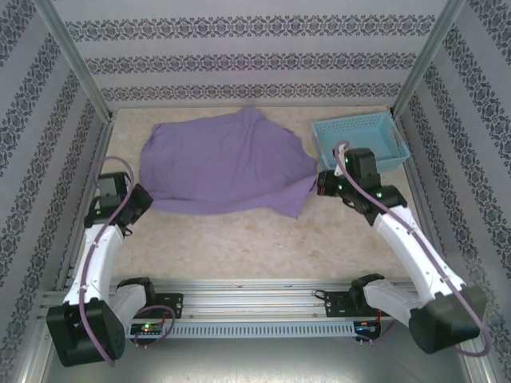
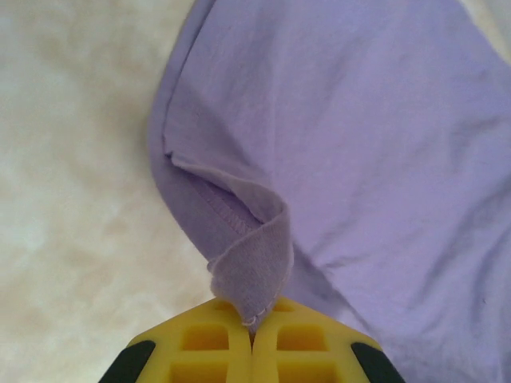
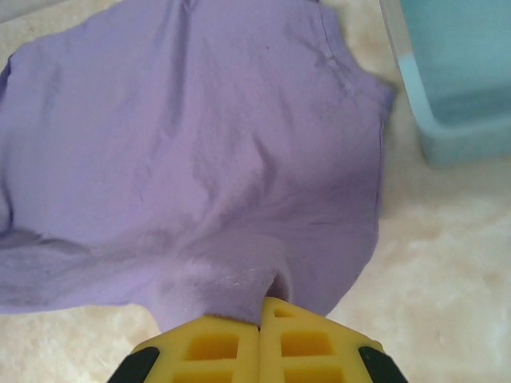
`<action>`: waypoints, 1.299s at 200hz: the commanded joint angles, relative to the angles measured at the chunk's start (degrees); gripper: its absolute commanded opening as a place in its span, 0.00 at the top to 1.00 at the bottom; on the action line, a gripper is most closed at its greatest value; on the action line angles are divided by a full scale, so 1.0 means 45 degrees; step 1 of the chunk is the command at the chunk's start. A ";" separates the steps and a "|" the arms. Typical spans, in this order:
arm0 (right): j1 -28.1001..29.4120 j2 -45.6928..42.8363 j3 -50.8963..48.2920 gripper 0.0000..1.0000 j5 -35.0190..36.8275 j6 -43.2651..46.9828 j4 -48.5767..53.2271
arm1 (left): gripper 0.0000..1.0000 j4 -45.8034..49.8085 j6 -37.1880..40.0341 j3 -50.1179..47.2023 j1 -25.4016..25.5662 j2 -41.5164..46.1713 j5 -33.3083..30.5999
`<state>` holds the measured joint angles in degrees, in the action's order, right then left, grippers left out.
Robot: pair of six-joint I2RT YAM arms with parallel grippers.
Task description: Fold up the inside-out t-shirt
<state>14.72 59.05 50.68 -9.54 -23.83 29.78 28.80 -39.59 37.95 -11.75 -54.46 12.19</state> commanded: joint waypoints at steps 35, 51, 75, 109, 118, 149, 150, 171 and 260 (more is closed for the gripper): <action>-0.0376 -0.3285 -0.2645 1.00 0.0643 -0.2373 0.2095 | 0.96 0.1616 -0.2335 -0.2282 -0.0145 0.3221 -0.1473; -0.0381 -0.4345 -0.3255 1.00 0.0900 -0.3036 0.2681 | 0.95 0.2173 -0.2859 -0.2719 -0.0143 0.4326 -0.1963; -0.0407 -0.5638 -0.4220 1.00 0.1119 -0.3851 0.3322 | 0.91 0.2707 -0.3391 -0.3517 -0.0140 0.5549 -0.2275; -0.0400 -0.6594 -0.5111 0.97 0.1124 -0.4620 0.3904 | 0.84 0.3262 -0.3797 -0.4244 -0.0146 0.6563 -0.2116; -0.0418 -0.6684 -0.5130 0.80 0.1214 -0.4701 0.4004 | 0.73 0.3353 -0.3794 -0.4227 -0.0143 0.6750 -0.2146; -0.0423 -0.6407 -0.4349 0.42 0.1739 -0.4506 0.3820 | 0.42 0.3420 -0.3199 -0.2878 -0.0159 0.6513 -0.2693; -0.0431 -0.6375 -0.4290 0.42 0.1744 -0.4497 0.3797 | 0.42 0.3393 -0.3157 -0.2804 -0.0161 0.6485 -0.2700; -0.0266 -0.5540 -0.3144 0.39 0.2204 -0.4157 0.3635 | 0.37 0.2866 -0.2203 -0.1216 -0.0143 0.5400 -0.2267; 0.7205 -0.0223 -0.2647 0.47 0.4542 -0.4868 0.1918 | 0.37 0.0041 -0.0978 -0.0245 0.2161 -0.0213 0.0314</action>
<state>40.95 54.54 40.66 6.09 -41.95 39.94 33.43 -46.63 38.65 -3.99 -52.18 12.03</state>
